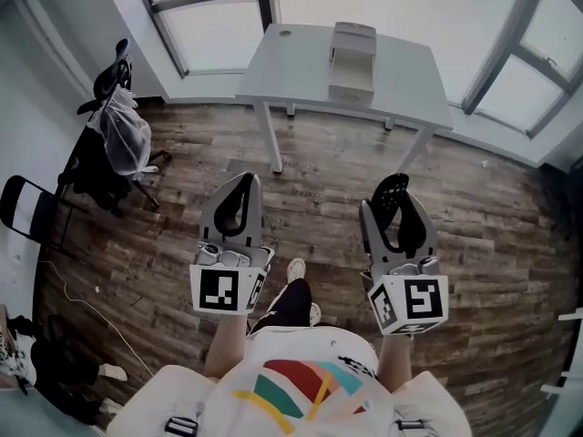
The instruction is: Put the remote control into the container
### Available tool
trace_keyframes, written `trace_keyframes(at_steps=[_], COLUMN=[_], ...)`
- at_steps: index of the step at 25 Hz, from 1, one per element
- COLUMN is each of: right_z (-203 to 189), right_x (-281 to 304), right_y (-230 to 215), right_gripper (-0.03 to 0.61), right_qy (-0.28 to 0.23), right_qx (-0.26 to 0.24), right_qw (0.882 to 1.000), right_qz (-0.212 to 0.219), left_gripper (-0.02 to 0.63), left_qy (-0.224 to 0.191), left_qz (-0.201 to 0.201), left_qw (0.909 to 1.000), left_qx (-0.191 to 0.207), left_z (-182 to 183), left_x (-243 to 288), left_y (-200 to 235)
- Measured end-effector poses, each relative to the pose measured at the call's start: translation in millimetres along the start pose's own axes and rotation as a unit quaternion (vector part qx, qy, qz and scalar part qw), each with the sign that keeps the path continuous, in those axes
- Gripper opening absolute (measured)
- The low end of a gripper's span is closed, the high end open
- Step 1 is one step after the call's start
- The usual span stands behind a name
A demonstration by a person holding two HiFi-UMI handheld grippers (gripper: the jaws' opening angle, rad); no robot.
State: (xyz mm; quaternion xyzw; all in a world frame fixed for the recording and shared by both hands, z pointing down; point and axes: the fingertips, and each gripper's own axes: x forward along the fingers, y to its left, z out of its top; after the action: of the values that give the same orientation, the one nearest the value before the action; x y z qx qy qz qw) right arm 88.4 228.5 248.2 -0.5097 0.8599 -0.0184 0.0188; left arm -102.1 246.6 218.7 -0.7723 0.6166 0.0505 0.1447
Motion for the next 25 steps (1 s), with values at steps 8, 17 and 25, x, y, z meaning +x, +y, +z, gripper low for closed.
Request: trace_keyframes(at_steps=[8,17,25], right_z=[-19.8,-5.8,2.6], right_x=[60.4,162.6,248.7], right_y=[-35.8,-58.2,-76.4], right_gripper=[0.255,0.255,0.255], right_qy=[0.013,0.015,0.019], right_qx=[0.019,0.007,-0.007], right_qw=[0.999,0.999,0.999], right_qz=[-0.025,-0.029,-0.032], left_gripper=[0.005,0.005,0.006], left_qy=[-0.001,-0.003,-0.005], left_qz=[-0.023,-0.03,-0.018], left_qw=[0.9997,0.9994,0.9993], left_qx=[-0.003,-0.017,-0.031], left_z=[-32.3,-58.5,-86.4], left_x=[76.1,170.0,241.1], left_y=[14.5,61.5,110.9])
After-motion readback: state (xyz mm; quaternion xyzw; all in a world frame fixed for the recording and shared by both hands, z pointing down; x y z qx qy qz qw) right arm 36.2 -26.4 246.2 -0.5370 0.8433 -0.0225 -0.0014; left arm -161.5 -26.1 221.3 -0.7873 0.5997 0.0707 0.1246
